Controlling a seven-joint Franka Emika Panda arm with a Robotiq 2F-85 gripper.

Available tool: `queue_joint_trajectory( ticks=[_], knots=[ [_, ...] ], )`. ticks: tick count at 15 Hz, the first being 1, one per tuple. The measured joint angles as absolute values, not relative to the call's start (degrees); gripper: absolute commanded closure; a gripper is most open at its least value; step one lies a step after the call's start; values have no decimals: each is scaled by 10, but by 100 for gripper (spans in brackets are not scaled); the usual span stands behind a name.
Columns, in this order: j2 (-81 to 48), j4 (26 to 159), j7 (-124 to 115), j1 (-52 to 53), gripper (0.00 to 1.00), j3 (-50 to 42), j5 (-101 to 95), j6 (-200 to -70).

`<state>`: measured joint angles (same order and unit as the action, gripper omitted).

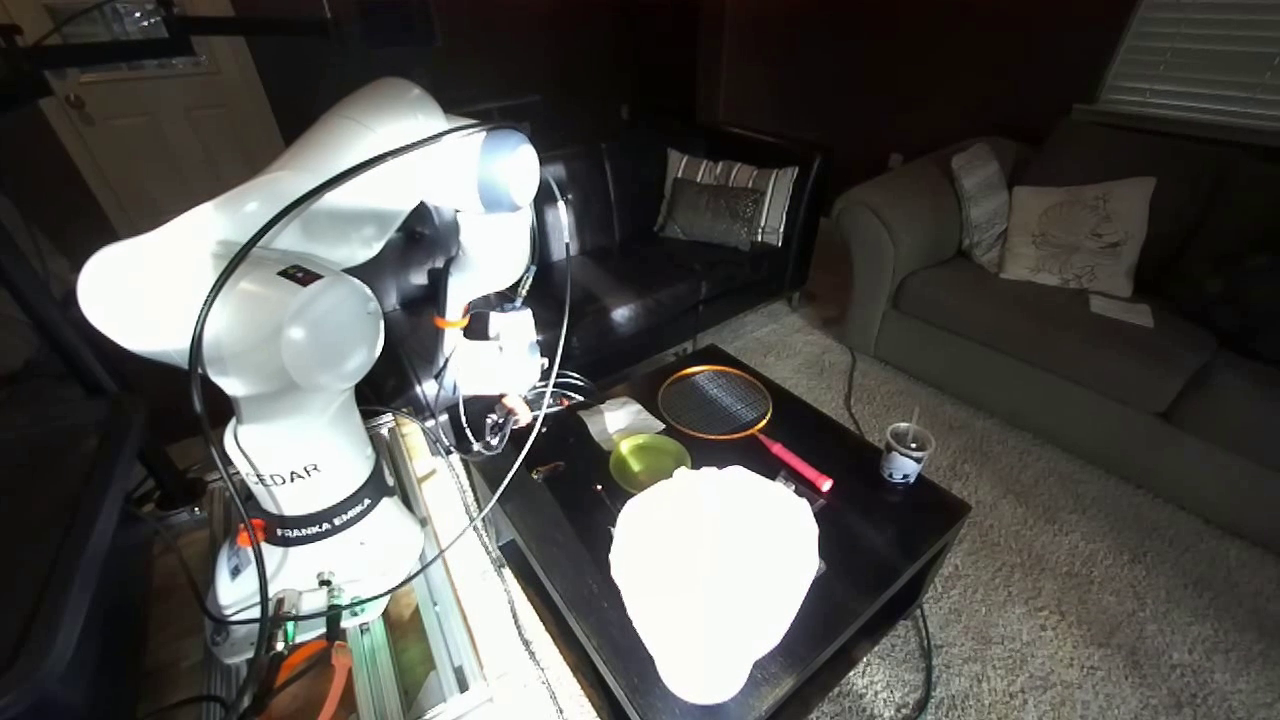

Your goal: Pick up the orange object and place it back on the table.

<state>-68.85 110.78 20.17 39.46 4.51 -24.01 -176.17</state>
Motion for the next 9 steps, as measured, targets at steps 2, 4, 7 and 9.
queue_joint_trajectory(
  ticks=[2,4,7,9],
  knots=[
    [-692,1101,202,406,0,32,-240,-1751],
    [-696,1097,202,416,0,21,-240,-1743],
    [-704,1086,202,425,0,11,-241,-1727],
    [-710,1075,203,428,0,7,-243,-1711]
  ],
)
